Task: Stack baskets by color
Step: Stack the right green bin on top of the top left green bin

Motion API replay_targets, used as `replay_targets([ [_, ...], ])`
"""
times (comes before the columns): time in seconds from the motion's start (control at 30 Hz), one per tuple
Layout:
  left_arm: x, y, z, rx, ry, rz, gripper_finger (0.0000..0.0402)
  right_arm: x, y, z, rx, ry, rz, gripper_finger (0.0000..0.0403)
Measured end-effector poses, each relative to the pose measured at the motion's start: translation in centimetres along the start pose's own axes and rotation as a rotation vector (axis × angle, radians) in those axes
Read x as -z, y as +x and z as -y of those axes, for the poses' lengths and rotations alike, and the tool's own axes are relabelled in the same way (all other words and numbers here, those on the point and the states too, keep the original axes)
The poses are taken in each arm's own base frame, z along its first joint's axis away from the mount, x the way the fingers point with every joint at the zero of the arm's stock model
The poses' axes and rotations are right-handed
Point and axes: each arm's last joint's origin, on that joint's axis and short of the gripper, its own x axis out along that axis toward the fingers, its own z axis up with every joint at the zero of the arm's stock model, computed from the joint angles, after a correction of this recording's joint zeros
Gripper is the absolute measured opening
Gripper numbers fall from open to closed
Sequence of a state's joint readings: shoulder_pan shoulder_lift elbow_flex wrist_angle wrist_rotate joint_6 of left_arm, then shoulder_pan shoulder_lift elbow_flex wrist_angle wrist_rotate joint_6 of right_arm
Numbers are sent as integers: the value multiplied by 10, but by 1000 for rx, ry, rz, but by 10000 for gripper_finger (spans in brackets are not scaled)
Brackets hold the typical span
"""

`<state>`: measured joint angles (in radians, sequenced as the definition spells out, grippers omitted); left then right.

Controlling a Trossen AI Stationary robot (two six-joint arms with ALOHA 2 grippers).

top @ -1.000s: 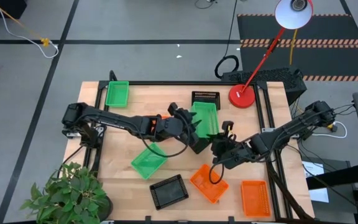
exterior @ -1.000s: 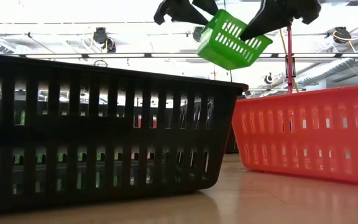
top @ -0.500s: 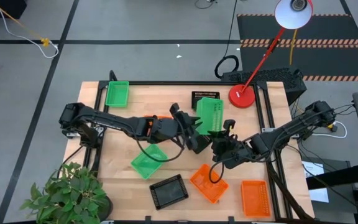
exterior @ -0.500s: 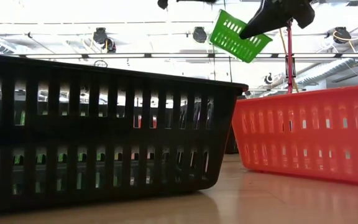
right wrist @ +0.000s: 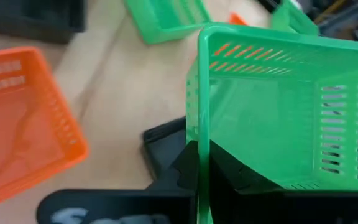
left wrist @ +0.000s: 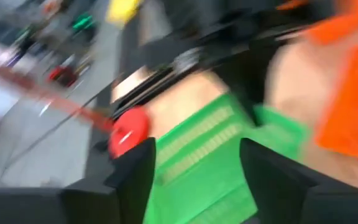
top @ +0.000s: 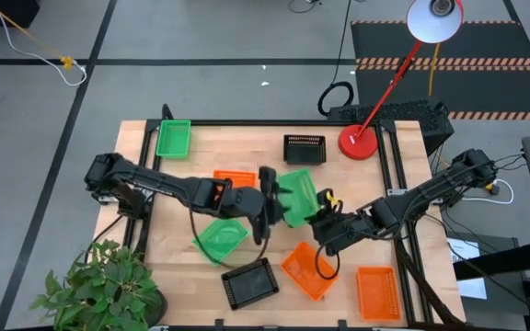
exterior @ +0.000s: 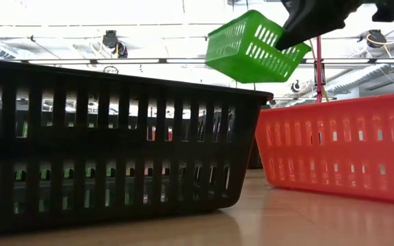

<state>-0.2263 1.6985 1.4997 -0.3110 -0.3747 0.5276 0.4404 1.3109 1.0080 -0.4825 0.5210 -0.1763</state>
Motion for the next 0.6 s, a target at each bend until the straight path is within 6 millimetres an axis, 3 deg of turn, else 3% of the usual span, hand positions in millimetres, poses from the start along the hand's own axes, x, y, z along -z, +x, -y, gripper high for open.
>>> replay_targets([
  [0.1,0,-1,6,142,100,52,256,0,0,-1,-49,-47,5,6],
  [0.2,5,0,8,225,150,49,248,0,0,-3,-106,-71,16,6],
  [0.37,23,10,10,284,213,-70,205,0,0,-4,-135,-82,23,6],
  [0.6,26,22,15,296,317,-62,139,0,-1,-5,-183,-82,34,10],
])
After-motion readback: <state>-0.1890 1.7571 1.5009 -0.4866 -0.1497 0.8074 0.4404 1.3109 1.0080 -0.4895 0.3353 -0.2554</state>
